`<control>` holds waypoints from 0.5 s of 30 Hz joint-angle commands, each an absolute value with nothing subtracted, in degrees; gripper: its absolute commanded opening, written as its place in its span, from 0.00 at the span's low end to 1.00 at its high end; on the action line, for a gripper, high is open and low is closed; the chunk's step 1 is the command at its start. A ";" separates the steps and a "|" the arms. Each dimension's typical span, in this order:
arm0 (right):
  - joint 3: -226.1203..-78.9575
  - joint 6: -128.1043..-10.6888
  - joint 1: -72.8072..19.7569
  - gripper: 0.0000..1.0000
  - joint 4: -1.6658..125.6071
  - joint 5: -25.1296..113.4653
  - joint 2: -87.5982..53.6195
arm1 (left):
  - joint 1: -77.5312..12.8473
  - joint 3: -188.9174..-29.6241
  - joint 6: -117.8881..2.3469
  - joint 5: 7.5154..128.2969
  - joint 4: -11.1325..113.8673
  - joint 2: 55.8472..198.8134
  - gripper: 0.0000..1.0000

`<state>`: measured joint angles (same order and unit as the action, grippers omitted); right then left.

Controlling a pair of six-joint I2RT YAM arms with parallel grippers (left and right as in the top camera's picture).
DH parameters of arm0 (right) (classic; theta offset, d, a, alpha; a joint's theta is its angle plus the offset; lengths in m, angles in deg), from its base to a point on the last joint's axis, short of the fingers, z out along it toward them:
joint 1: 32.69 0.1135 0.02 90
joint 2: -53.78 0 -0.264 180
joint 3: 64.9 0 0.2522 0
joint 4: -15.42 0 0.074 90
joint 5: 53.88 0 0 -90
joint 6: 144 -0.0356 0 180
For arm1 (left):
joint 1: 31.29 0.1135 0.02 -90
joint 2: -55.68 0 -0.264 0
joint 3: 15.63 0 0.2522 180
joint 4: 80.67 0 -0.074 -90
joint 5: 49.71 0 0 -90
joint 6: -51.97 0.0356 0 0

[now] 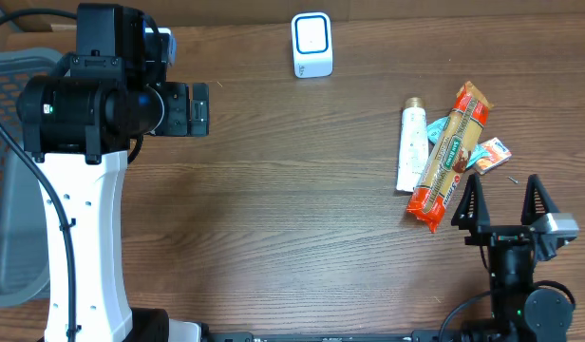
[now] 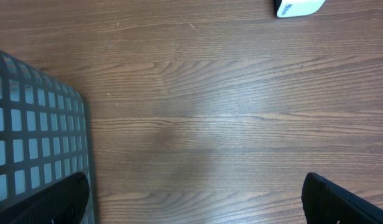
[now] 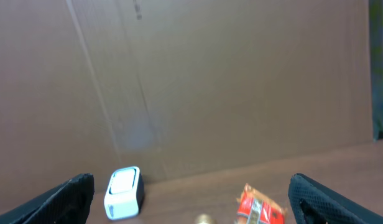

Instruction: Scan the item barcode

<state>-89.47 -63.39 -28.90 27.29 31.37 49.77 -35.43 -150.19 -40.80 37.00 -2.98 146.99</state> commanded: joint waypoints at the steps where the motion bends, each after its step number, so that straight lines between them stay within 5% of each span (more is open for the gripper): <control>1: -86.08 -63.65 -28.61 1.00 26.64 30.63 51.96 | -35.81 -150.62 -39.71 36.91 -2.89 147.19 1.00; 15: -79.09 -63.65 -28.22 1.00 33.50 32.14 53.66 | -35.81 -150.62 -39.71 36.91 -2.89 147.19 1.00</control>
